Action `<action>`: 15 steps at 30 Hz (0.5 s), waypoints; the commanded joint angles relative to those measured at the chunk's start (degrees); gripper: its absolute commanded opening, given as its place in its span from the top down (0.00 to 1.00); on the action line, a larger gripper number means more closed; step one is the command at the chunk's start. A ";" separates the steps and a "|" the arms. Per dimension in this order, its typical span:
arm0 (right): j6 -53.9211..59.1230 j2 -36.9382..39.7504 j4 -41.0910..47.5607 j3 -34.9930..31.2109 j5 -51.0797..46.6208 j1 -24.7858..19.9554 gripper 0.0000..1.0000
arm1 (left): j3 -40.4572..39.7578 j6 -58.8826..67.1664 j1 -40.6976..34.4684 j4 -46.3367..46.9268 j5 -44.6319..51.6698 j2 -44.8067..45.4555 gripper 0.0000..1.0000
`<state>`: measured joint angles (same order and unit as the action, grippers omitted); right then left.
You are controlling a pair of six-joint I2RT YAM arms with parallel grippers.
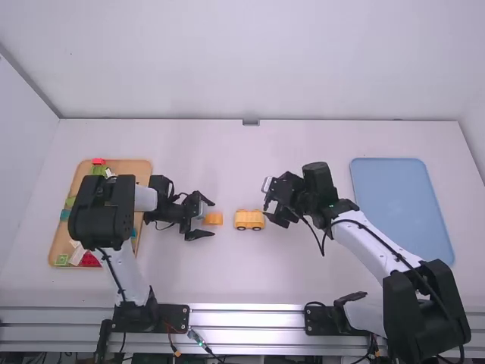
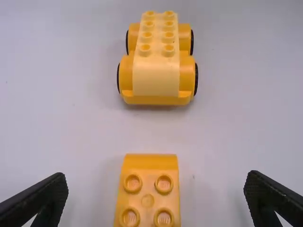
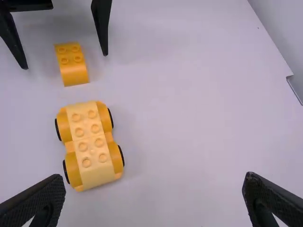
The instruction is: Assemble lego blocks to make yellow taxi
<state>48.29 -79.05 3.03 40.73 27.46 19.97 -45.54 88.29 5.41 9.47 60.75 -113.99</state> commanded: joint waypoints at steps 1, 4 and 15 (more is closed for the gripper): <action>-0.46 0.83 0.02 -0.31 1.27 -0.11 0.01 | 0.57 -0.35 1.38 0.04 0.28 -0.98 0.07; -0.48 0.83 -0.02 -0.31 1.27 -0.09 0.01 | 0.59 -0.39 1.25 0.11 0.22 -0.98 0.19; -0.48 0.83 -0.13 -0.31 1.25 0.02 0.01 | 0.59 -0.37 -0.63 -0.11 -0.39 -1.01 0.40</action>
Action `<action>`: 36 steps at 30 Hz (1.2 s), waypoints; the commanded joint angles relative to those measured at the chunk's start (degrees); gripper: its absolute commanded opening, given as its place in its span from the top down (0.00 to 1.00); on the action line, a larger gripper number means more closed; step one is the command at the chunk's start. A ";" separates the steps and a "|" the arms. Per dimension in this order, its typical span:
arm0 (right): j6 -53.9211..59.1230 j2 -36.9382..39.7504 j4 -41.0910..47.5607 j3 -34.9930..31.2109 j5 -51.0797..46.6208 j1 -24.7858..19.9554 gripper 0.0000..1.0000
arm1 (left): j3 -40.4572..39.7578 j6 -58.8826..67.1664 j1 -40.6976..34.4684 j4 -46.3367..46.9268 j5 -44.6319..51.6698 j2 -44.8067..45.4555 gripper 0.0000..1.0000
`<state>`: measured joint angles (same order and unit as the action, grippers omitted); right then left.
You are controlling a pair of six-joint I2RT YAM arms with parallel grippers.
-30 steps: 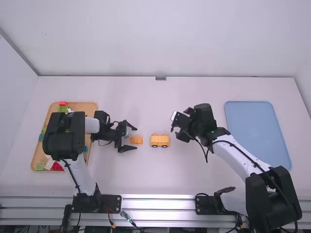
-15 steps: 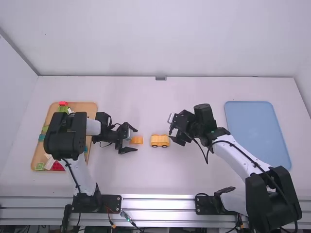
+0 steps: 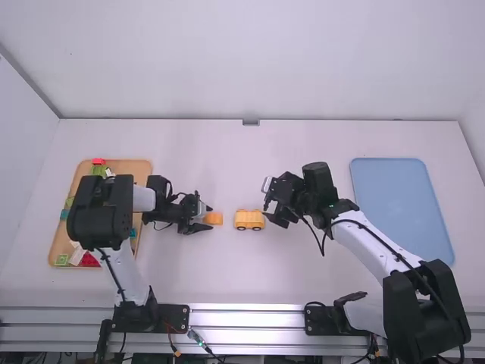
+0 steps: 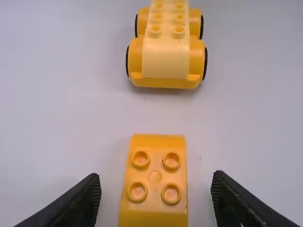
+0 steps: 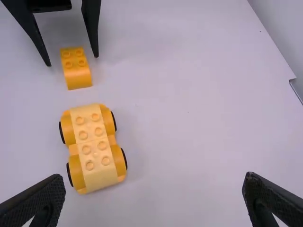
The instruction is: Assemble lego blocks to make yellow taxi
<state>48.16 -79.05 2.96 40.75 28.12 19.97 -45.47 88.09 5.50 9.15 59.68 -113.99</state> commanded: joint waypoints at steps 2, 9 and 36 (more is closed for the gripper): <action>-0.37 0.83 -0.07 -0.33 0.61 0.00 0.01 | 0.48 -0.20 -0.72 0.20 0.66 -1.01 0.42; -0.37 0.83 0.13 -0.33 0.61 -0.11 0.01 | 0.57 -3.48 -0.48 -1.01 -1.92 -1.01 0.59; -0.13 0.81 0.09 -0.33 0.63 -0.07 0.01 | 0.13 -6.84 -1.01 -3.56 1.86 -0.94 0.80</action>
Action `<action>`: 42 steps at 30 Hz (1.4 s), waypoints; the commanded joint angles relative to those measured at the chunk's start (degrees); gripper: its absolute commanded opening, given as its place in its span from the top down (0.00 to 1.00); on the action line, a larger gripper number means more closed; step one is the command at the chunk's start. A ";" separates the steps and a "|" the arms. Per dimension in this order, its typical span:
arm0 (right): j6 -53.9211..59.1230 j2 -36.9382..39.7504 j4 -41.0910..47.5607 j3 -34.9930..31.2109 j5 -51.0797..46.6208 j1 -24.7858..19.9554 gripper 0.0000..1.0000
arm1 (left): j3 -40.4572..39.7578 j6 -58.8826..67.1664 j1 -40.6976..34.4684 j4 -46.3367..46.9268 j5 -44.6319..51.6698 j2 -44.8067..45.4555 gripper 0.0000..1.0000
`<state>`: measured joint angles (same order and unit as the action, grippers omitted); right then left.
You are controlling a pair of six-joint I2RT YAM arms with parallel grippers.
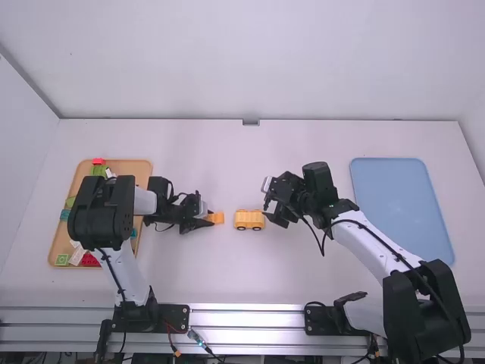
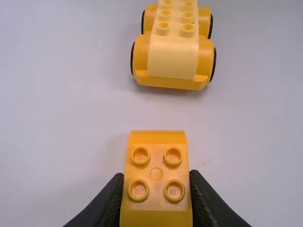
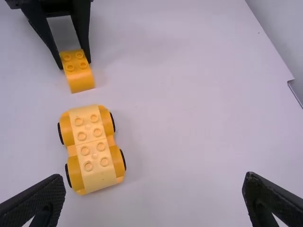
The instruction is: Assemble lego blocks to make yellow taxi
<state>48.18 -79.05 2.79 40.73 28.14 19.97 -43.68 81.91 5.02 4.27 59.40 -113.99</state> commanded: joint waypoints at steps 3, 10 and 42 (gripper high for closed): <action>0.33 -0.26 0.00 -0.31 1.29 -0.11 0.01 | -3.96 0.22 -0.52 5.73 3.82 -0.57 0.80; 6.56 -8.07 -1.79 -0.31 14.38 -1.20 0.01 | -6.64 -0.09 -0.52 12.24 4.50 3.39 0.88; 7.34 -41.64 -31.01 -0.26 36.06 -3.93 0.11 | -0.26 -21.03 -13.51 -8.46 2.67 10.14 0.93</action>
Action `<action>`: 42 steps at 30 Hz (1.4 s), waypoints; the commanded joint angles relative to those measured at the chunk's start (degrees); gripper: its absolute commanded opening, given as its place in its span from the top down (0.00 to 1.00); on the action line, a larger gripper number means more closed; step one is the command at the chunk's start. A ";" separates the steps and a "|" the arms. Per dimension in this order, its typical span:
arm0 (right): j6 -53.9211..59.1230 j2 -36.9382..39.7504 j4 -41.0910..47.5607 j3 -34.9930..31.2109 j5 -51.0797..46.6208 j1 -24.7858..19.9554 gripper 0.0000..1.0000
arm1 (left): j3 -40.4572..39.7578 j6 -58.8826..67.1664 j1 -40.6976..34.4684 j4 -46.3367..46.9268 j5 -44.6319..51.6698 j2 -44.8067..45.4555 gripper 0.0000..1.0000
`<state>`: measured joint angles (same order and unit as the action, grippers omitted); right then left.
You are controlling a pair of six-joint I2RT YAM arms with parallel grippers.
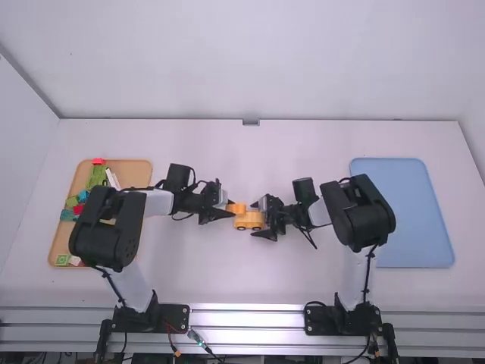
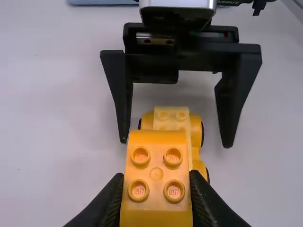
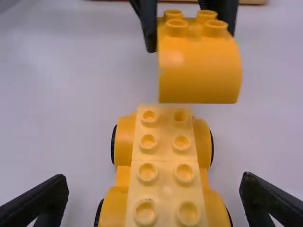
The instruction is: Assemble lego blocks to make yellow taxi
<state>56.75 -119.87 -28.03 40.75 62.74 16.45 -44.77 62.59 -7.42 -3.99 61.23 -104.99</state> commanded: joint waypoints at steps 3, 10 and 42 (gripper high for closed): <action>-1.49 -0.81 -0.09 -0.28 -0.15 -0.22 0.15 | 0.79 -1.70 -2.03 -0.09 0.81 1.14 0.93; -1.46 -0.81 -0.07 -0.28 -5.64 2.38 0.25 | 0.81 -1.95 -3.43 -0.83 0.68 1.14 0.93; -1.20 -0.81 0.15 -0.28 -7.56 2.64 0.50 | 6.21 -8.15 -5.95 -13.35 -2.29 0.94 0.98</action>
<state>54.85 -119.87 -28.36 40.75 55.75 18.74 -39.33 54.98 -12.40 -17.41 58.19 -104.99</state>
